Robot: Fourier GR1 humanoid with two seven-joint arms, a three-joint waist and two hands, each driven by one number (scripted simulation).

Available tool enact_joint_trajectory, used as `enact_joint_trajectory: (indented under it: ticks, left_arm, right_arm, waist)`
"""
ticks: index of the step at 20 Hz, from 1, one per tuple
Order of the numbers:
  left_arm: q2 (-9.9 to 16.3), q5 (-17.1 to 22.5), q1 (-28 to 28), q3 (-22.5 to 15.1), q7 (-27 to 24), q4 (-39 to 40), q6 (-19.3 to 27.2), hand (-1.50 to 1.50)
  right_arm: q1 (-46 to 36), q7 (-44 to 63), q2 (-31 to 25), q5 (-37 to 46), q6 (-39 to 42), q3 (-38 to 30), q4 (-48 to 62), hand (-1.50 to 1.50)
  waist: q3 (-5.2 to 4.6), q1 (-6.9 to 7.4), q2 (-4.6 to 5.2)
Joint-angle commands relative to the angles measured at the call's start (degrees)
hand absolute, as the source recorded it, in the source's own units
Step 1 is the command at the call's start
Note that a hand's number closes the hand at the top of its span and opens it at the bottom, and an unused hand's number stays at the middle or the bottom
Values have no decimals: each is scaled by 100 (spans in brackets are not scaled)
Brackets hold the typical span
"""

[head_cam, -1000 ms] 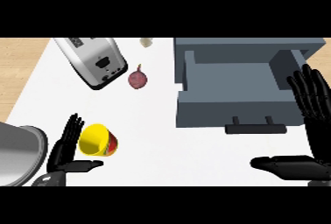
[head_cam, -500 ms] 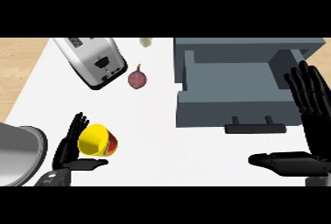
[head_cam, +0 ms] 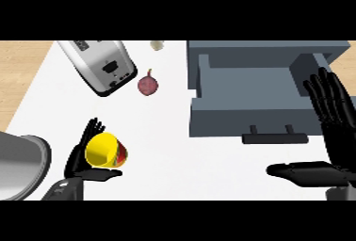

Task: Pick up the cup, place it into the drawer and close the drawer

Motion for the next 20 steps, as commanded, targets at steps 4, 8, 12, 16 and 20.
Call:
enact_joint_trajectory:
  ticks: [4,8,12,16,20]
  left_arm:
    - [-368,141,-248,-32,-476,-73,-884,150]
    - [-238,152,-54,-179,-480,-172,-1652,150]
    - [-351,316,-156,-161,-380,-314,-1892,150]
    - [-531,393,-173,-157,-541,-650,-1492,150]
    - [-38,786,-239,304,-515,-688,-1219,150]
  right_arm:
    - [-201,205,-59,-154,53,-58,54,-150]
    - [-345,319,-97,-106,-77,-181,74,-150]
    - [-214,-1,-135,-67,86,-138,289,-150]
    - [-4,185,10,127,-64,76,-124,-150]
    - [-7,120,-95,2,43,-48,-135,-150]
  waist:
    - [-5,-31,3]
    - [-5,8,0]
    - [-2,8,10]
    - [2,2,-23]
    - [1,0,-10]
